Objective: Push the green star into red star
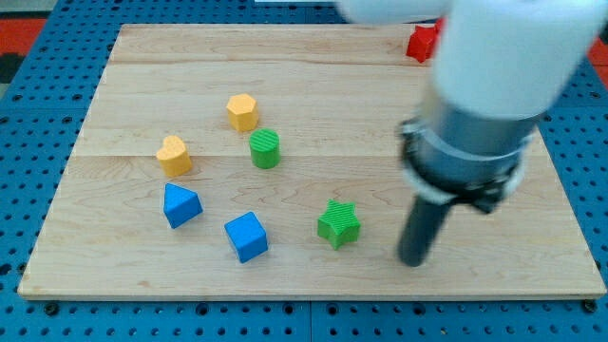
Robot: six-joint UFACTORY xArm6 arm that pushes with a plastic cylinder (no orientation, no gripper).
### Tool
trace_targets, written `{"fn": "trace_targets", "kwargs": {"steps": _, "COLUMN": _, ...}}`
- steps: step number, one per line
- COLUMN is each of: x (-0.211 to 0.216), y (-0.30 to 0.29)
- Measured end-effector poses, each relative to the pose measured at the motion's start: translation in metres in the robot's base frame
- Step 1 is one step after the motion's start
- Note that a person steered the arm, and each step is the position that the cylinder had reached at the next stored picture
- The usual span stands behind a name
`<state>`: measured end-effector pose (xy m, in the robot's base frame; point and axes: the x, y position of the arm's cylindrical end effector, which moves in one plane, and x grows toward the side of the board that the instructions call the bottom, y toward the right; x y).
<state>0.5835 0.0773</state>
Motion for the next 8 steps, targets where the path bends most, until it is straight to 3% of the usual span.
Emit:
{"fn": "trace_targets", "kwargs": {"steps": 2, "x": -0.074, "y": -0.079}}
{"fn": "trace_targets", "kwargs": {"steps": 5, "x": -0.064, "y": -0.146}}
{"fn": "trace_targets", "kwargs": {"steps": 6, "x": -0.083, "y": -0.163}}
{"fn": "trace_targets", "kwargs": {"steps": 8, "x": -0.072, "y": -0.170}}
